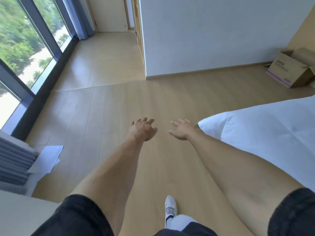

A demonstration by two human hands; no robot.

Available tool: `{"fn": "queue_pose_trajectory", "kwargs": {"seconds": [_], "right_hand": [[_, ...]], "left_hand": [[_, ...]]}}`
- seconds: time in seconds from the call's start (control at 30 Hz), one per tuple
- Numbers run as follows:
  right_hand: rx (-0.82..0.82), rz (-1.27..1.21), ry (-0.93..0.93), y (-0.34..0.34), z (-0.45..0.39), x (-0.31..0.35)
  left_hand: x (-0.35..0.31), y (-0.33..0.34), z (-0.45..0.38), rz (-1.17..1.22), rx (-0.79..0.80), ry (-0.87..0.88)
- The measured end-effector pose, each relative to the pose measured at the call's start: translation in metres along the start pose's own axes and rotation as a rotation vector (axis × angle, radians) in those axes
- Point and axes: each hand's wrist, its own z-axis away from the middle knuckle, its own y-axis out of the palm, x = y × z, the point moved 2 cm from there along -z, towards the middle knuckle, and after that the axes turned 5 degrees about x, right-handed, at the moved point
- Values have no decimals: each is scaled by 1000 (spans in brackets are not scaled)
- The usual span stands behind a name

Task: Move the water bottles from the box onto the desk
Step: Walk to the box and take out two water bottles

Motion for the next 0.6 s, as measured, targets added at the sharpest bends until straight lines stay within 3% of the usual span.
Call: {"fn": "queue_pose_trajectory", "kwargs": {"seconds": [0.37, 0.6], "right_hand": [[18, -44, 27, -106, -152, -48], [11, -89, 134, -145, -234, -91]], "left_hand": [[-23, -81, -179, -29, 4, 5], [-50, -113, -295, -75, 17, 134]]}}
